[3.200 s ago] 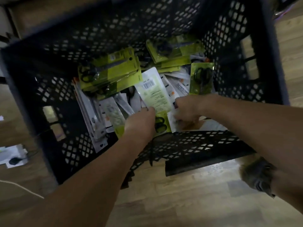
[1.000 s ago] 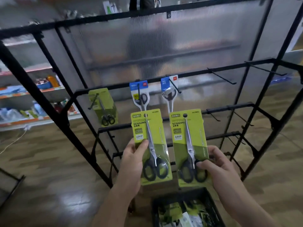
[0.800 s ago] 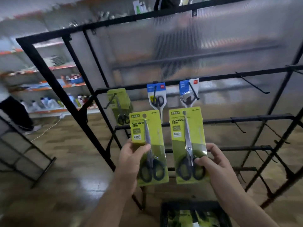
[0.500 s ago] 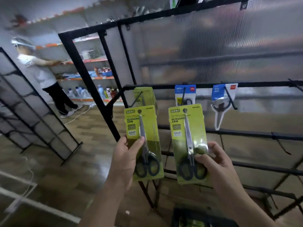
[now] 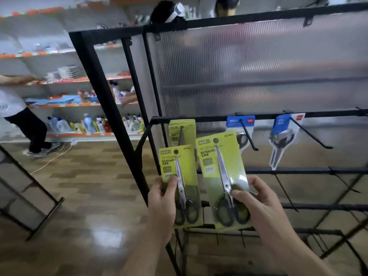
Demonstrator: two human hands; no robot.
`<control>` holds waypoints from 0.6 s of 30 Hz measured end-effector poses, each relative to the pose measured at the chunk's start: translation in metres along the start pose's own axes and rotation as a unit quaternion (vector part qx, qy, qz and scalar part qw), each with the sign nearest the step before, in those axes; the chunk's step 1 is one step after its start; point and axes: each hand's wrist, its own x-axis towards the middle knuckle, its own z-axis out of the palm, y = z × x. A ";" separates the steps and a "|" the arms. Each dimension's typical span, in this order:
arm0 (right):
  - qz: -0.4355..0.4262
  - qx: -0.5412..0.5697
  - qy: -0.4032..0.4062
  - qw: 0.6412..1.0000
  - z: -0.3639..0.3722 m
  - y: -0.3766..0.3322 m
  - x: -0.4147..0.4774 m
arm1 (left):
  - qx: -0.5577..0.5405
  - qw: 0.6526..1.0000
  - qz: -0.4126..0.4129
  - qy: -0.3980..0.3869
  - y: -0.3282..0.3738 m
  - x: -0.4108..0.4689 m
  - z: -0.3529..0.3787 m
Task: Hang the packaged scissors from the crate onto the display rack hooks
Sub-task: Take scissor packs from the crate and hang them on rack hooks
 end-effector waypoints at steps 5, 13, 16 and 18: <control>0.020 -0.009 0.013 1.000 0.023 0.010 0.003 | -0.011 0.999 0.012 -0.046 -0.013 0.028 -0.010; 0.045 -0.037 0.024 0.998 0.050 0.016 0.008 | -0.003 0.999 -0.020 -0.040 -0.026 0.068 -0.005; 0.049 -0.049 0.028 0.997 0.054 0.017 0.007 | 0.028 0.997 -0.076 -0.017 -0.024 0.091 0.001; 0.047 -0.048 0.032 0.997 0.058 0.019 0.007 | 0.020 0.995 -0.097 0.003 -0.024 0.107 0.006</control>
